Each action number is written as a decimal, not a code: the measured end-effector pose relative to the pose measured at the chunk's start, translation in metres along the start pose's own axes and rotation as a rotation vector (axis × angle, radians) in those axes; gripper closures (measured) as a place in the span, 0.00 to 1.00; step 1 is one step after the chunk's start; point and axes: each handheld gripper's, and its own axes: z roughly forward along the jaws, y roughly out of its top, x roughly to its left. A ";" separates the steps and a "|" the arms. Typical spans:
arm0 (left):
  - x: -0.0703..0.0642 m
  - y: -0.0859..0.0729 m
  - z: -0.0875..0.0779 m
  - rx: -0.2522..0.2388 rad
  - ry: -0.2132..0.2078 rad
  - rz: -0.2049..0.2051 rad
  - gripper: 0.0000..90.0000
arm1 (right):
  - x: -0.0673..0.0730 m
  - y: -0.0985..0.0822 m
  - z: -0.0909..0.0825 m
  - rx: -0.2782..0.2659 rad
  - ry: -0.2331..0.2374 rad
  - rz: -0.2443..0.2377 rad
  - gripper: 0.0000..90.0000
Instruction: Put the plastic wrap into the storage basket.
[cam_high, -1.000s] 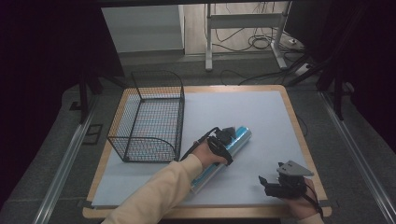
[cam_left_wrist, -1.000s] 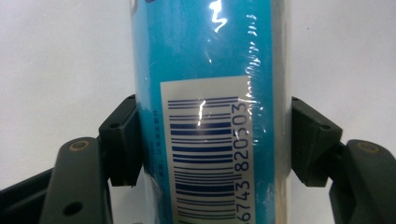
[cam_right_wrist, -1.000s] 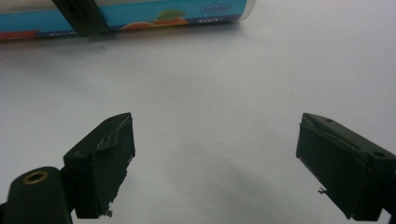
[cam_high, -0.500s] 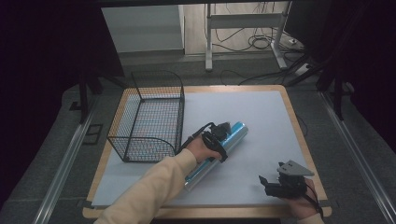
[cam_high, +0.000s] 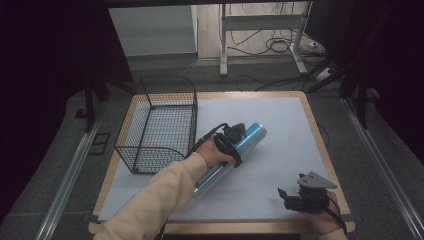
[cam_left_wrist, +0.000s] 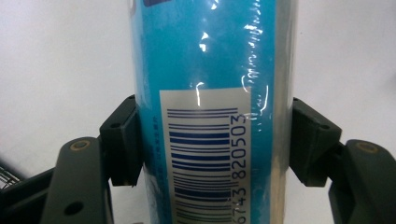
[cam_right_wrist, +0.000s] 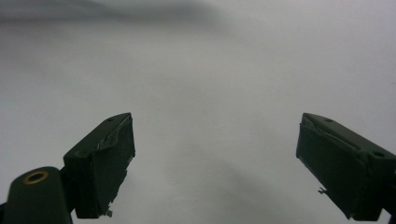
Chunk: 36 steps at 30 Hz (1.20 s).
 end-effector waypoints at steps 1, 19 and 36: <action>0.000 0.001 -0.001 0.003 0.000 0.005 0.35 | 0.000 0.000 0.000 0.001 -0.001 -0.001 0.13; -0.001 0.013 -0.029 -0.026 0.031 0.047 0.35 | -0.002 -0.001 0.000 0.002 0.000 -0.001 0.13; -0.001 0.027 -0.054 -0.047 0.060 0.067 0.35 | -0.003 -0.001 0.000 0.000 -0.001 0.003 0.13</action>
